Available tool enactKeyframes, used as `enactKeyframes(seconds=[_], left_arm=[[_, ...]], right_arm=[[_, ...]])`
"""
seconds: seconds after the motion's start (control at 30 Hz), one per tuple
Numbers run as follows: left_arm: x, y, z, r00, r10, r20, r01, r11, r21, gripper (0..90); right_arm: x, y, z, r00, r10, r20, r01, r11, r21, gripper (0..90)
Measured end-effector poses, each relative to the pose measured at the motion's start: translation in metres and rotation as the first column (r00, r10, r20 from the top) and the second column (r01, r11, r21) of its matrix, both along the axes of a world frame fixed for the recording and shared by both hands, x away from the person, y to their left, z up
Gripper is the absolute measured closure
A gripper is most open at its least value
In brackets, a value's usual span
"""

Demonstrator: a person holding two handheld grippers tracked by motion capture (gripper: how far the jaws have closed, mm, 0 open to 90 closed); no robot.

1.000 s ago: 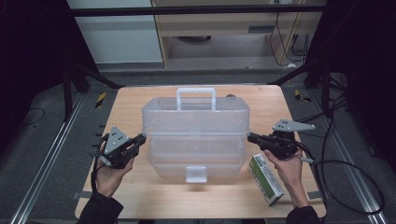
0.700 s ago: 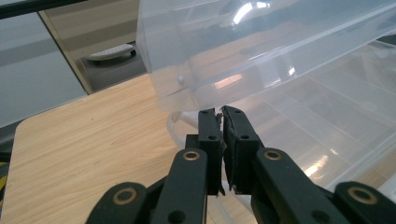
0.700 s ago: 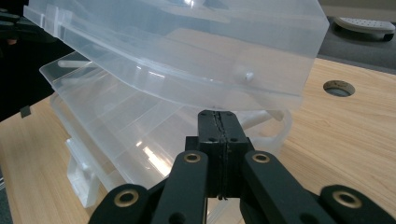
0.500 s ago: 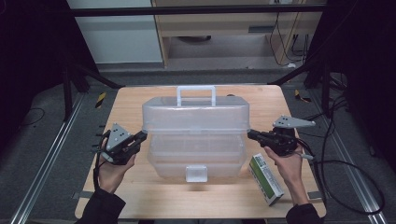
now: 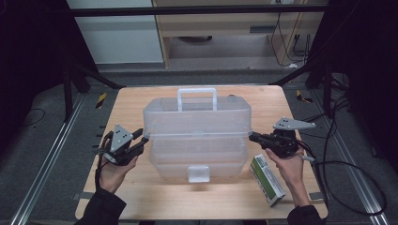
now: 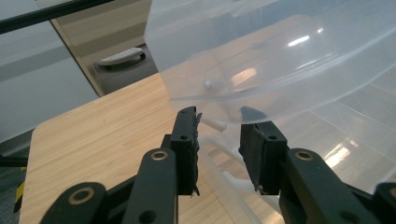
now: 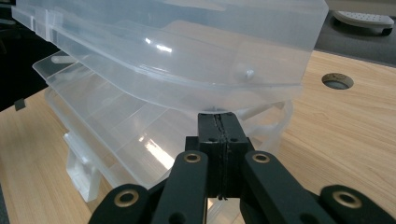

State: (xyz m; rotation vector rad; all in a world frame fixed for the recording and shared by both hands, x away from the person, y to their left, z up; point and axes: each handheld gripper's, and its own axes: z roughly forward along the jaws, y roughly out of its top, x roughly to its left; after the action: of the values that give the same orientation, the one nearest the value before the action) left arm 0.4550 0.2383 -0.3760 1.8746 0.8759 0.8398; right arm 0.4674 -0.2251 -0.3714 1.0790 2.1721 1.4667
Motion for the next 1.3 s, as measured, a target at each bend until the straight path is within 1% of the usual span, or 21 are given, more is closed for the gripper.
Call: enactKeyframes(seconds=[0.1, 0.13, 0.23, 0.4, 0.57, 0.6, 0.7, 0.73, 0.8, 0.83, 0.9, 1.0, 1.1, 1.13, 1.23, 1.3], left_arm=[[0.003, -0.002, 0.000, 1.0000, -0.007, 0.005, 0.007, 1.0000, 0.003, 65.6], [0.003, -0.003, 0.001, 0.9999, -0.006, -0.009, 0.006, 1.0000, 0.000, 65.3], [0.005, -0.006, 0.001, 1.0000, -0.008, 0.000, 0.008, 0.9999, 0.014, 64.8], [0.007, -0.007, 0.002, 1.0000, -0.004, 0.002, 0.004, 0.9999, 0.014, 65.1], [0.007, -0.006, 0.003, 1.0000, 0.005, 0.000, -0.005, 0.9998, 0.020, 67.6], [0.007, -0.006, 0.003, 1.0000, 0.006, 0.000, -0.006, 0.9998, 0.021, 67.8], [0.007, -0.007, 0.003, 1.0000, 0.008, -0.002, -0.008, 0.9998, 0.019, 67.9], [0.007, -0.006, 0.004, 1.0000, 0.009, -0.003, -0.009, 0.9998, 0.019, 68.0], [0.007, -0.006, 0.004, 1.0000, 0.009, -0.003, -0.009, 0.9998, 0.020, 68.1], [0.007, -0.006, 0.004, 0.9999, 0.010, -0.004, -0.010, 0.9998, 0.020, 68.1], [0.007, -0.006, 0.005, 0.9999, 0.010, -0.006, -0.010, 0.9998, 0.020, 68.1], [0.008, -0.006, 0.005, 0.9999, 0.010, -0.008, -0.010, 0.9998, 0.019, 68.2], [0.008, -0.006, 0.006, 0.9999, 0.010, -0.008, -0.010, 0.9997, 0.021, 68.2], [0.008, -0.006, 0.006, 0.9999, 0.010, -0.009, -0.010, 0.9997, 0.020, 68.2], [0.008, -0.006, 0.007, 0.9999, 0.011, -0.010, -0.011, 0.9998, 0.019, 68.3], [0.009, -0.006, 0.007, 0.9999, 0.012, -0.009, -0.012, 0.9998, 0.018, 68.4]], right_arm=[[0.000, 0.000, 0.000, 1.0000, 0.002, -0.002, -0.002, 1.000, -0.002, 89.9], [0.000, 0.000, 0.000, 1.0000, 0.002, -0.002, -0.002, 1.000, -0.002, 89.8], [0.000, 0.000, 0.000, 1.0000, 0.004, 0.001, -0.004, 1.000, 0.000, 89.8], [0.000, 0.001, 0.000, 1.0000, 0.007, -0.003, -0.007, 1.000, -0.001, 89.7], [-0.001, 0.002, -0.002, 0.9999, 0.012, -0.004, -0.012, 1.000, -0.002, 87.6], [-0.001, 0.002, -0.002, 0.9999, 0.009, -0.004, -0.010, 1.000, -0.009, 86.7], [0.001, 0.003, -0.006, 0.9998, 0.001, -0.020, -0.002, 0.999, -0.036, 82.9], [0.001, 0.003, -0.008, 0.9994, 0.000, -0.034, -0.001, 0.999, -0.048, 81.9], [0.002, 0.004, -0.013, 0.9990, -0.019, -0.040, 0.015, 0.996, -0.090, 78.8], [0.003, 0.005, -0.016, 0.9983, -0.028, -0.051, 0.022, 0.994, -0.106, 77.8], [0.005, 0.006, -0.021, 0.9968, -0.041, -0.069, 0.032, 0.992, -0.119, 75.9], [0.006, 0.007, -0.026, 0.9938, -0.056, -0.096, 0.043, 0.990, -0.136, 75.5], [0.007, 0.009, -0.032, 0.9915, -0.056, -0.118, 0.037, 0.987, -0.158, 75.1], [0.007, 0.011, -0.033, 0.9913, -0.054, -0.120, 0.033, 0.985, -0.169, 75.1], [0.008, 0.013, -0.036, 0.9905, -0.046, -0.129, 0.023, 0.984, -0.175, 75.1], [0.009, 0.014, -0.037, 0.9896, -0.049, -0.135, 0.023, 0.982, -0.187, 75.6]])
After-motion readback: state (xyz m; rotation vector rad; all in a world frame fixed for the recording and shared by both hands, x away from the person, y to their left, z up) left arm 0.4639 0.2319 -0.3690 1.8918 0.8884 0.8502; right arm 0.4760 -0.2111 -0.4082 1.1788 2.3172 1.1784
